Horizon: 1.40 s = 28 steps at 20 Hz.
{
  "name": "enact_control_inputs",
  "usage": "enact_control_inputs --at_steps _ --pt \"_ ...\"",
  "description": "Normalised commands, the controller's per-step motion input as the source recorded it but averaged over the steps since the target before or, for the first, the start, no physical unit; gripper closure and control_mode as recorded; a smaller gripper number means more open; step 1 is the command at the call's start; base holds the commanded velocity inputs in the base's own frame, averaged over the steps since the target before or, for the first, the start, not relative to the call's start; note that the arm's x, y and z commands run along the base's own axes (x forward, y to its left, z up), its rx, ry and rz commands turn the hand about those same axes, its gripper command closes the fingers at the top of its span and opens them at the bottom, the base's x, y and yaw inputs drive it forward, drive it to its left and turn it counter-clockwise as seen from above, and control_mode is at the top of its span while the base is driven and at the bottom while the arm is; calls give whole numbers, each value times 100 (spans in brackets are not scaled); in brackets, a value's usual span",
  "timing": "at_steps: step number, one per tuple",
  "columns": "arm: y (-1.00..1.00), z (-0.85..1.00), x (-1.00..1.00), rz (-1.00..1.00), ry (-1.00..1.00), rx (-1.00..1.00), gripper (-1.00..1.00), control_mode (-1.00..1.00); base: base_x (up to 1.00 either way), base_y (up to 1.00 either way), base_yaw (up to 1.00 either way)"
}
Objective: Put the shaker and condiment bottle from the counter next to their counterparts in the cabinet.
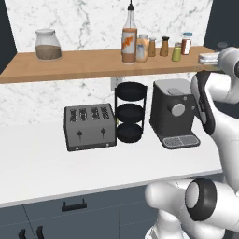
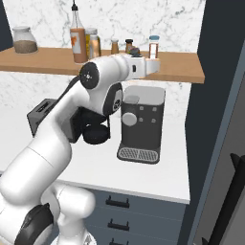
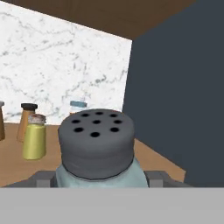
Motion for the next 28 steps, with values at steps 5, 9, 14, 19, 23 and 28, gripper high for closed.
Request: enact_control_inputs --at_steps 5,9,14,19,23,28 --pt "-16 41 0 2 0 5 100 -100 0 0 0" --pt "15 -19 18 21 1 -1 100 -100 0 0 0" --pt "-12 3 37 12 -2 5 100 -100 0 0 0" --pt "-9 12 51 0 2 7 100 -100 0 0 0" --pt "0 9 41 0 10 0 100 -100 0 0 0" --pt "0 -1 13 2 2 0 100 -100 0 0 0"
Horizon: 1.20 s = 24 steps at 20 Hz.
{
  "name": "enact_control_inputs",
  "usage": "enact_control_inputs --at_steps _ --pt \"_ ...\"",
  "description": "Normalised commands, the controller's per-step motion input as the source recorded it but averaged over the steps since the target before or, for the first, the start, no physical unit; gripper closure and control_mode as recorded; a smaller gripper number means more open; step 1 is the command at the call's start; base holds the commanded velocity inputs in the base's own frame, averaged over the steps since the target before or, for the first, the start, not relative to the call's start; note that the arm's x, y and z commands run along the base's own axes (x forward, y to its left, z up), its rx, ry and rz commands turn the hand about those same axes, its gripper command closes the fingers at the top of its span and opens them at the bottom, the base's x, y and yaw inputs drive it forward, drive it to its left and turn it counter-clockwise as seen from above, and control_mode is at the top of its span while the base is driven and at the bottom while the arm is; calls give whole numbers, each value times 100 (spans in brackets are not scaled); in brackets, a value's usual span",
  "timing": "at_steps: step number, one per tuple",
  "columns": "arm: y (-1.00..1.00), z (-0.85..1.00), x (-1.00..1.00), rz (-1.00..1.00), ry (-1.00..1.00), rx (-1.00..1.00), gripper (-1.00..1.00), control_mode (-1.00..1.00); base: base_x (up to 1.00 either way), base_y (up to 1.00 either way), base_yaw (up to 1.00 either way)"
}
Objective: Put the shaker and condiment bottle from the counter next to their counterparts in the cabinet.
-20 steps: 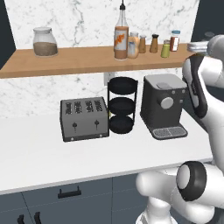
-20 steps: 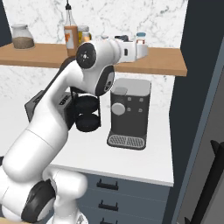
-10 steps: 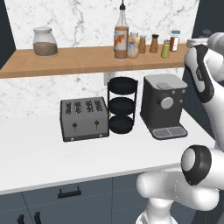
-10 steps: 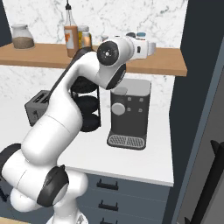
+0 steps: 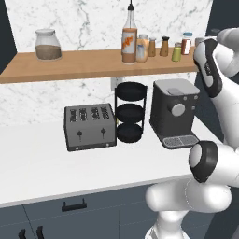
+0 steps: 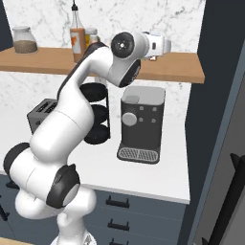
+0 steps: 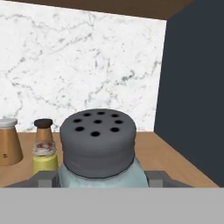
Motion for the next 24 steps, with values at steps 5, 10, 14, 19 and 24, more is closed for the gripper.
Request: enact_control_inputs --at_steps 5,10,14,19,24 --pt "0 -15 0 7 0 0 100 -100 0 0 0" --pt "0 -10 10 7 1 0 100 -100 0 0 0" --pt "1 -9 19 7 7 0 100 -100 0 0 0" --pt "4 -19 21 7 10 -2 100 -100 0 0 0" --pt "0 -11 17 8 4 0 100 -100 0 0 0"
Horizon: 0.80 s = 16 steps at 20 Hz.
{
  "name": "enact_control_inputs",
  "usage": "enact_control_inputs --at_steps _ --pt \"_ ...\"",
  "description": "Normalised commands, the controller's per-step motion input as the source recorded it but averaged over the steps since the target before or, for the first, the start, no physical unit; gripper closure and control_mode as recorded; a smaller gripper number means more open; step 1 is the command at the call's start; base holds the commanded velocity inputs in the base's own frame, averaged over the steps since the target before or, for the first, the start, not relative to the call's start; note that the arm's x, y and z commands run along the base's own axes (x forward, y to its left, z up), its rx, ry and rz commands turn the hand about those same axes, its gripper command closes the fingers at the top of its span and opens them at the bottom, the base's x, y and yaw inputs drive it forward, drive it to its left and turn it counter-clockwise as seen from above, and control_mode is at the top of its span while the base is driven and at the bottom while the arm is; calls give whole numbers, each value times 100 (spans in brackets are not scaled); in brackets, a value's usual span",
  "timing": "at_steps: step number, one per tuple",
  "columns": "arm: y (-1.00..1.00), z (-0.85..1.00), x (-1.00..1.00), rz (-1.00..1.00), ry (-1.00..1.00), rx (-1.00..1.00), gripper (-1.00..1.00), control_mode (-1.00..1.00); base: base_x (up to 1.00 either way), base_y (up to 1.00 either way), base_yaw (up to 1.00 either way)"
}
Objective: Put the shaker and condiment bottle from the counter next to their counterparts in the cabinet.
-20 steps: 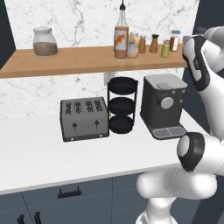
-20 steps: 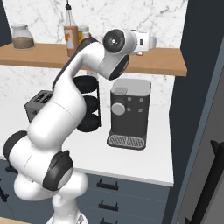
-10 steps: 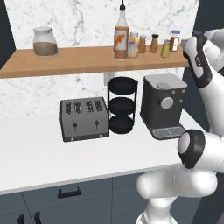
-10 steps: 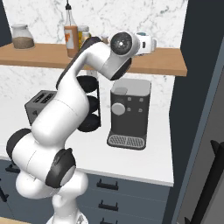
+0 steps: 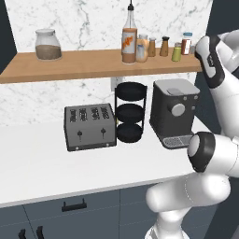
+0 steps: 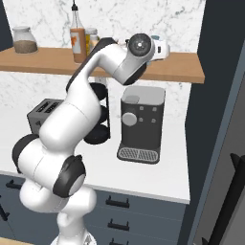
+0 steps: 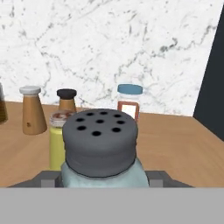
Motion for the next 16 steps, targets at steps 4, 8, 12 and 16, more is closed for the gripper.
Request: enact_control_inputs --at_steps 4,8,12,16 --pt "0 -2 18 10 0 0 100 -100 0 0 0" --pt "0 -10 10 10 1 0 100 -100 0 0 0" --pt "0 -18 0 11 1 0 100 -100 0 0 0" --pt "0 -10 4 10 2 0 100 -100 0 0 0"
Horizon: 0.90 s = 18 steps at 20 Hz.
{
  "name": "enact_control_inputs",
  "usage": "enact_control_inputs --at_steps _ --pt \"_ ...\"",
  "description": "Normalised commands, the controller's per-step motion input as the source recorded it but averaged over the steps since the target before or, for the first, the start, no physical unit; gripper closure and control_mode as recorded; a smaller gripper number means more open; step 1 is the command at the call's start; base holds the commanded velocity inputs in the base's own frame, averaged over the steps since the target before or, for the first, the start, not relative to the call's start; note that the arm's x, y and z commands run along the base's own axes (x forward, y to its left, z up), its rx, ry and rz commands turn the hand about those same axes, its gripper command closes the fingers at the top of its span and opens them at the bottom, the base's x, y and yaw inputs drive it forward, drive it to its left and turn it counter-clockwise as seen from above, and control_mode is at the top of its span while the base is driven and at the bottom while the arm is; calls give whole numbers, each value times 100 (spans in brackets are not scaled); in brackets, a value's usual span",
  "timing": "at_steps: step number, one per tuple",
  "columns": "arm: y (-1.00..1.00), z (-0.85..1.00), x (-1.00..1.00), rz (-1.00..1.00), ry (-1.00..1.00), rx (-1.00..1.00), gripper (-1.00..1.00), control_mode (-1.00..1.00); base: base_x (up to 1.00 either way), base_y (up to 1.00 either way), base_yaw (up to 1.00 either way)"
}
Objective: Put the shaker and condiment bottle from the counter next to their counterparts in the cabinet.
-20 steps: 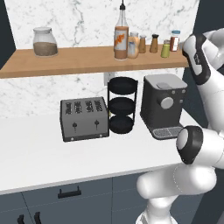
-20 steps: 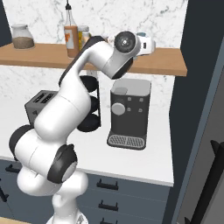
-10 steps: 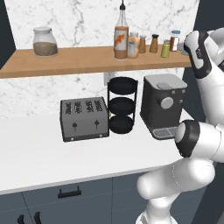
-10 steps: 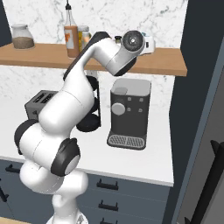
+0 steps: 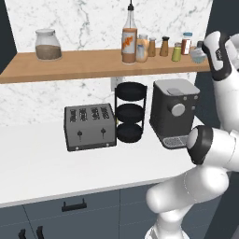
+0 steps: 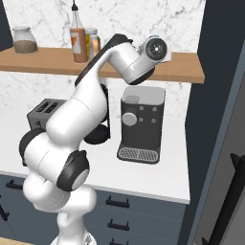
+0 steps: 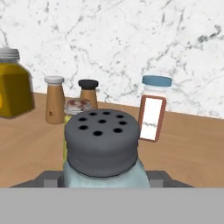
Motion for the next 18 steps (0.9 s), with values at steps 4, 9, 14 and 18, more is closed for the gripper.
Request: enact_control_inputs --at_steps 4,9,14,18 --pt "0 -2 5 9 2 0 100 -100 0 0 0" --pt "0 0 9 8 3 0 100 -100 0 0 0" --pt "9 -17 14 5 2 0 100 -100 0 0 0" --pt "12 -18 23 4 1 0 100 -100 0 0 0"
